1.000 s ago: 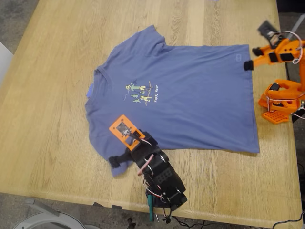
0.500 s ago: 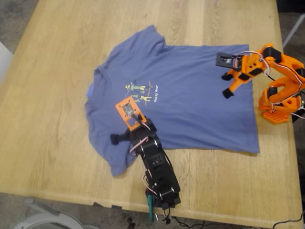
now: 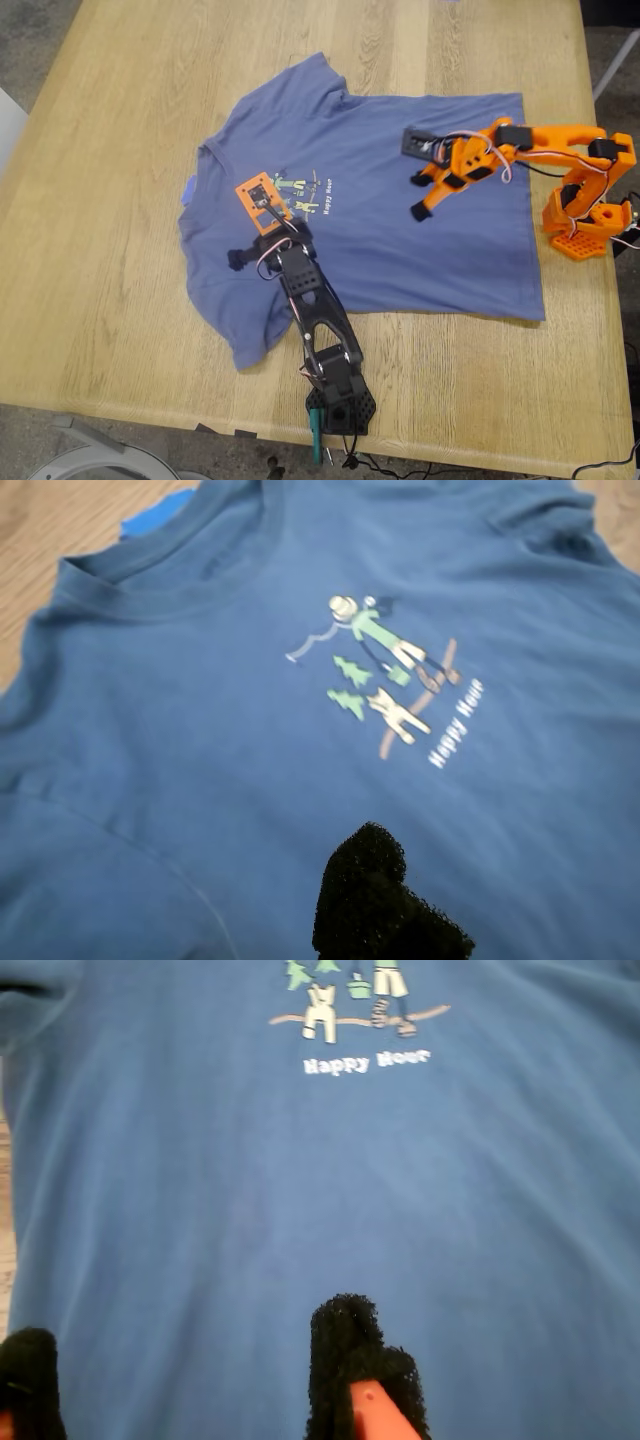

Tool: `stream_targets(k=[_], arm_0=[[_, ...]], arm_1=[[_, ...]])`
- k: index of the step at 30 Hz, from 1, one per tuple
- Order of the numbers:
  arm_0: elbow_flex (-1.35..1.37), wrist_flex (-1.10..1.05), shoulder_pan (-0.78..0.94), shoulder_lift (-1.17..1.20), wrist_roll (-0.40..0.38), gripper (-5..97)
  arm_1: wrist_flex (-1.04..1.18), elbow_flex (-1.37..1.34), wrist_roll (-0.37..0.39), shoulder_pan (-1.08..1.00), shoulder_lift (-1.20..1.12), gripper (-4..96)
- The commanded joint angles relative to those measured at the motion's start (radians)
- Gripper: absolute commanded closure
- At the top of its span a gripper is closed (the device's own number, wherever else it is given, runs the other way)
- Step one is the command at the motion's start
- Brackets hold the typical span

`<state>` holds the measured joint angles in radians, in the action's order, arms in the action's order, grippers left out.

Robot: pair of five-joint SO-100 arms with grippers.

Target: Fold a T-shirt

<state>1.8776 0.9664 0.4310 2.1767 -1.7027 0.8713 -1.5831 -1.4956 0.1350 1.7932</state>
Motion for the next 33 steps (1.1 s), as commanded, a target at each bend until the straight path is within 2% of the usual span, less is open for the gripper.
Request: stream_targets(k=[1,15,33], arm_0=[[-0.006,-0.13,0.038,-0.037,0.014,30],[-0.229,-0.492,0.176,-0.48,0.002,33],[-0.612,-0.509,0.238,-0.925,-0.035,35]], arm_1=[[-0.067,0.017,0.006,0.002,-0.025,55.9],[-0.204,0.038,0.015,0.038,-0.129,57.8],[-0.39,-0.038,0.038,0.107,-0.187,60.1]])
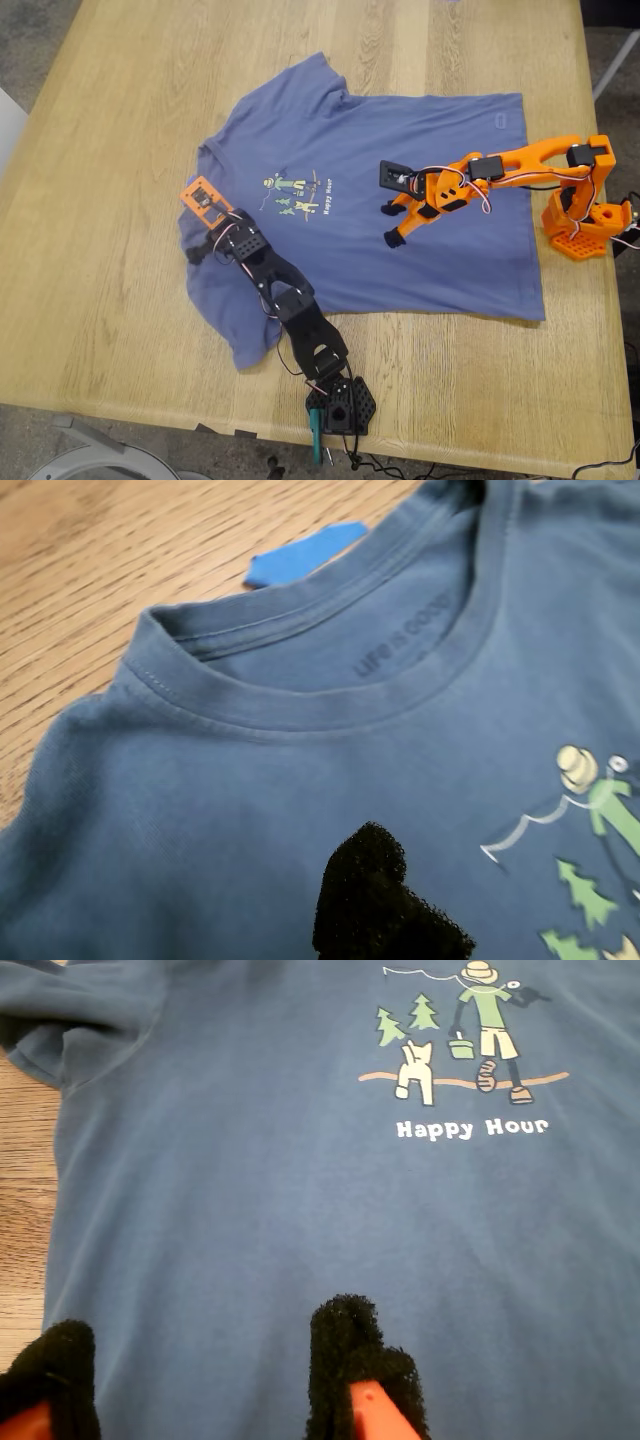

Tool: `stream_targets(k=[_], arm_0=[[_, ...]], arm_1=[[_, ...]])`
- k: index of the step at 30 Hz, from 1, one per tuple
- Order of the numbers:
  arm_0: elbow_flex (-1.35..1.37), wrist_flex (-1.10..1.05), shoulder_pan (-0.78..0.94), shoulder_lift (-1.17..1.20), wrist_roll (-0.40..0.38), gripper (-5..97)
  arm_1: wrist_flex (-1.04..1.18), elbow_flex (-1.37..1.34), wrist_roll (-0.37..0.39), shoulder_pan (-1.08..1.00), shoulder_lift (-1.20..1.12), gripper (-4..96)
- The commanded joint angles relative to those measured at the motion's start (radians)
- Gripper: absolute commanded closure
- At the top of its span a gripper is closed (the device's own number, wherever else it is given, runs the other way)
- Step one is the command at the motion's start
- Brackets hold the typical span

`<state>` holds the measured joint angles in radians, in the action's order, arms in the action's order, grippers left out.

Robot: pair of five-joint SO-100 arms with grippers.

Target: Fold a T-shirt

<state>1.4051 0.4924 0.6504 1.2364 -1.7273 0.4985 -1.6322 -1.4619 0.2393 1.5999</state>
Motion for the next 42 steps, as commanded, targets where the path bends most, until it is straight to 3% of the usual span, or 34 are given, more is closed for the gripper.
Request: stream_targets(k=[1,28,38,42], arm_0=[[-0.161,-0.035,0.026,-0.009,-0.012,35],[-0.637,0.063,0.097,-0.479,0.018,39],[-1.095,0.373,0.077,-0.753,-0.003,47],[-1.562,0.617,0.075,-1.005,-0.017,54]], arm_1=[[-0.017,0.011,0.005,0.002,0.006,60.1],[-0.037,-0.071,0.038,0.015,0.014,60.1],[-0.048,-0.103,0.049,0.009,0.017,60.0],[-0.048,-0.126,0.051,-0.002,0.031,60.0]])
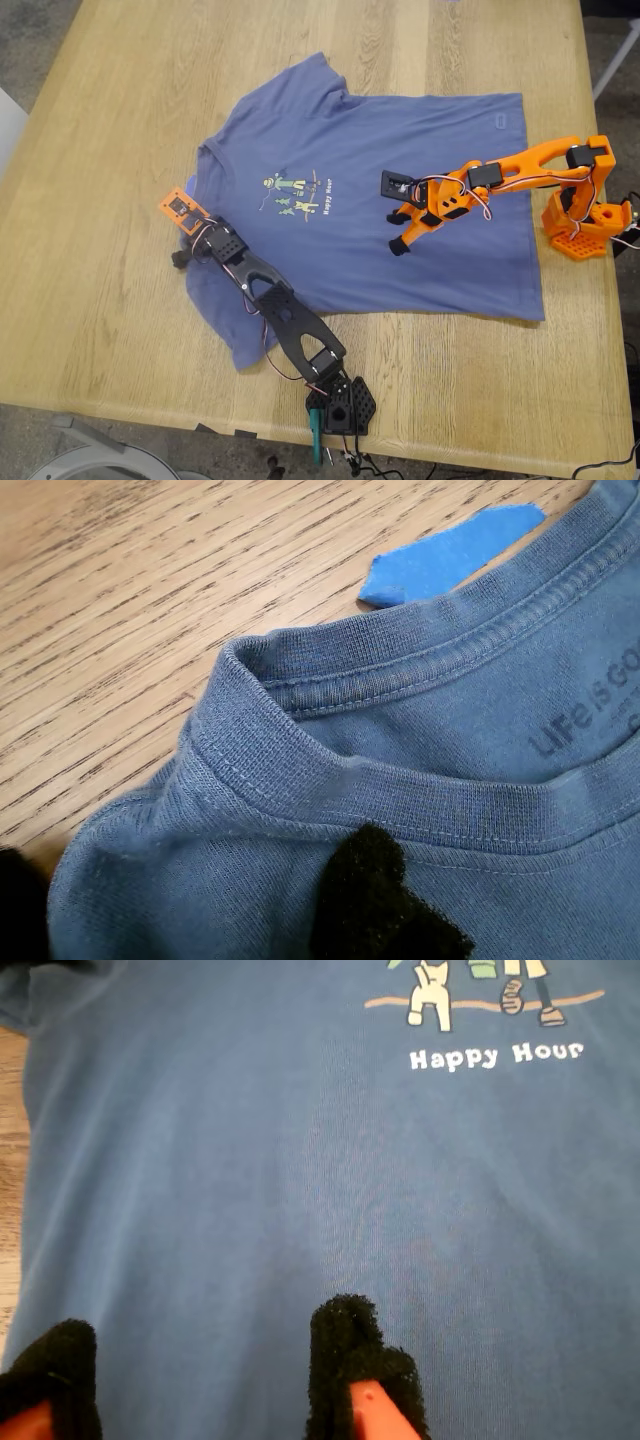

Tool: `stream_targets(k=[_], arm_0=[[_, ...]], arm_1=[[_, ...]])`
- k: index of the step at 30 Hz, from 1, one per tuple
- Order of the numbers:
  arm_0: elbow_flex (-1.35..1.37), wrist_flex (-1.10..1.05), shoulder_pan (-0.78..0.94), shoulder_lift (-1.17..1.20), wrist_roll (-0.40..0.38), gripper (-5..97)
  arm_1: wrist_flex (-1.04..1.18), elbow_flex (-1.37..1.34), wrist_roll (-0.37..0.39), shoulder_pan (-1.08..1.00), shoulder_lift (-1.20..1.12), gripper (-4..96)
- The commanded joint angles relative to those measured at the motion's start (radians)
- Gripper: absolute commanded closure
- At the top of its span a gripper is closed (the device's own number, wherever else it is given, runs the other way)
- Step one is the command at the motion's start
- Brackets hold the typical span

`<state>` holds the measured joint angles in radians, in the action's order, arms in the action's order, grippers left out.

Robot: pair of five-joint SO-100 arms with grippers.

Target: Fold a T-shirt

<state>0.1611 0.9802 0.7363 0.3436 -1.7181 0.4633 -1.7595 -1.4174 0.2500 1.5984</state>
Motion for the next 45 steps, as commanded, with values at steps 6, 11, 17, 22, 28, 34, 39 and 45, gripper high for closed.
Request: stream_targets(k=[6,11,17,22,28,34,39,45], arm_0=[[-0.502,0.245,-0.017,-0.244,-0.043,61],[-0.502,0.261,-0.034,-0.255,-0.067,69],[-0.5,0.268,-0.066,-0.278,-0.091,80],[-0.5,0.272,-0.1,-0.304,-0.092,83],[-0.5,0.279,-0.14,-0.342,-0.092,88],[-0.5,0.279,-0.173,-0.368,-0.091,92],[-0.5,0.279,-0.19,-0.374,-0.095,92],[-0.502,0.287,-0.199,-0.364,-0.098,92]], arm_1=[[-0.017,-0.069,0.017,-0.018,0.075,59.7],[-0.021,-0.1,0.021,-0.032,0.097,59.7],[-0.015,-0.103,0.025,-0.044,0.11,60.0],[-0.011,-0.112,0.031,-0.054,0.121,60.2],[0.0,-0.123,0.035,-0.061,0.137,60.2],[-0.023,-0.16,0.048,-0.067,0.15,60.3],[-0.115,-0.238,0.074,-0.066,0.155,60.3],[-0.193,-0.213,0.112,-0.049,0.078,60.3]])
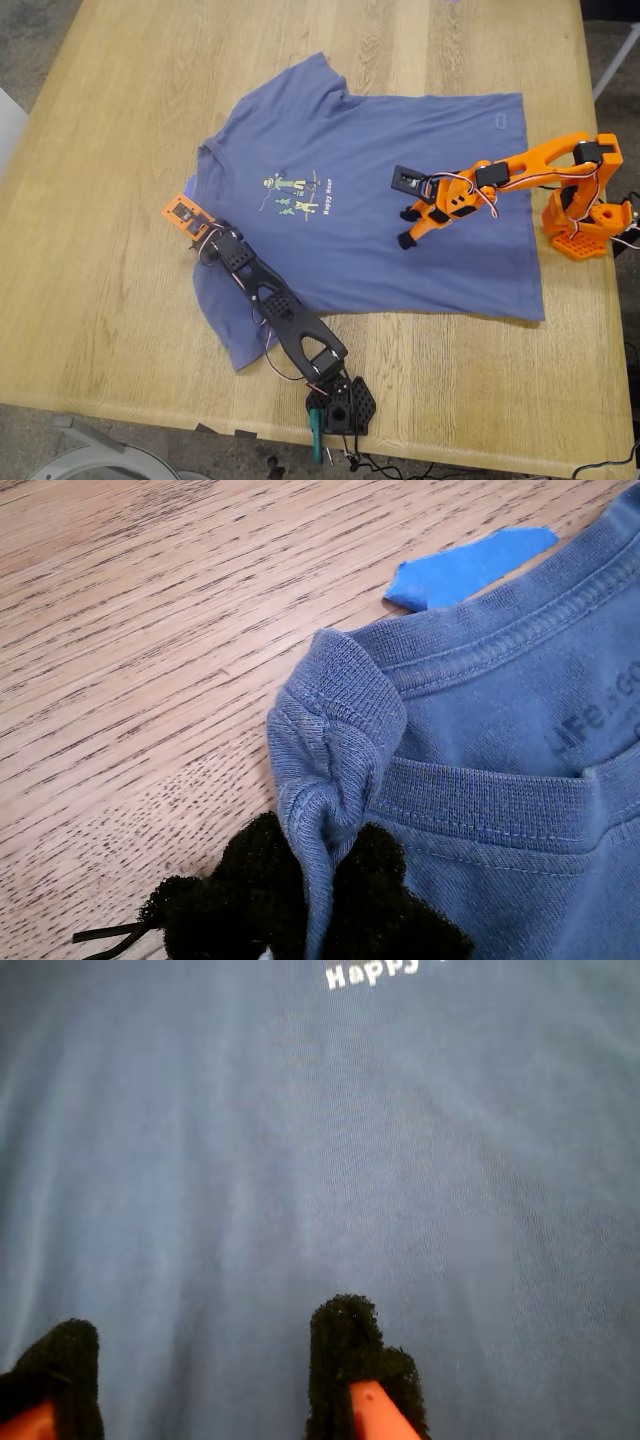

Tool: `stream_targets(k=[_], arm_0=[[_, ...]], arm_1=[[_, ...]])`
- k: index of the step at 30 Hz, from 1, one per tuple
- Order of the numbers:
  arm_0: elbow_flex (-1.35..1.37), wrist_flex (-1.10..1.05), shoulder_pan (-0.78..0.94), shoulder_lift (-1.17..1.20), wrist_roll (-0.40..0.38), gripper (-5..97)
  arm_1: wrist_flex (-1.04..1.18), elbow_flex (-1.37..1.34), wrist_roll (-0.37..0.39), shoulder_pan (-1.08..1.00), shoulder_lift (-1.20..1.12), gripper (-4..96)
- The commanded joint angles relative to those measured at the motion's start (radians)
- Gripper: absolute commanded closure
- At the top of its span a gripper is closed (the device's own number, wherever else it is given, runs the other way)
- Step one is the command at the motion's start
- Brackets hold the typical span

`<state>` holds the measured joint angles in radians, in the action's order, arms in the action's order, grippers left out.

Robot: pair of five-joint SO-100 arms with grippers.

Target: Fold a T-shirt

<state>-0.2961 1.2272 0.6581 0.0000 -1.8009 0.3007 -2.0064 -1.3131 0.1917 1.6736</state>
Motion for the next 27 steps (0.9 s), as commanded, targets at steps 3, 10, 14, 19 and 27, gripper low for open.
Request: stream_targets(k=[3,10,14,19,27], arm_0=[[-0.044,0.048,-0.124,-0.011,-0.014,92],[-0.044,0.063,-0.126,0.002,-0.014,92],[-0.044,0.081,-0.13,0.012,-0.012,92],[-0.044,0.091,-0.143,0.029,-0.012,92],[-0.044,0.123,-0.14,0.072,-0.006,92]], arm_1=[[-0.038,0.106,0.0,0.011,-0.058,60.3],[-0.029,0.181,0.006,0.032,-0.141,60.3],[-0.051,0.149,0.006,0.029,-0.146,60.3],[-0.115,0.072,0.032,0.032,-0.161,60.7],[-0.242,-0.009,0.066,0.084,-0.235,60.9]])
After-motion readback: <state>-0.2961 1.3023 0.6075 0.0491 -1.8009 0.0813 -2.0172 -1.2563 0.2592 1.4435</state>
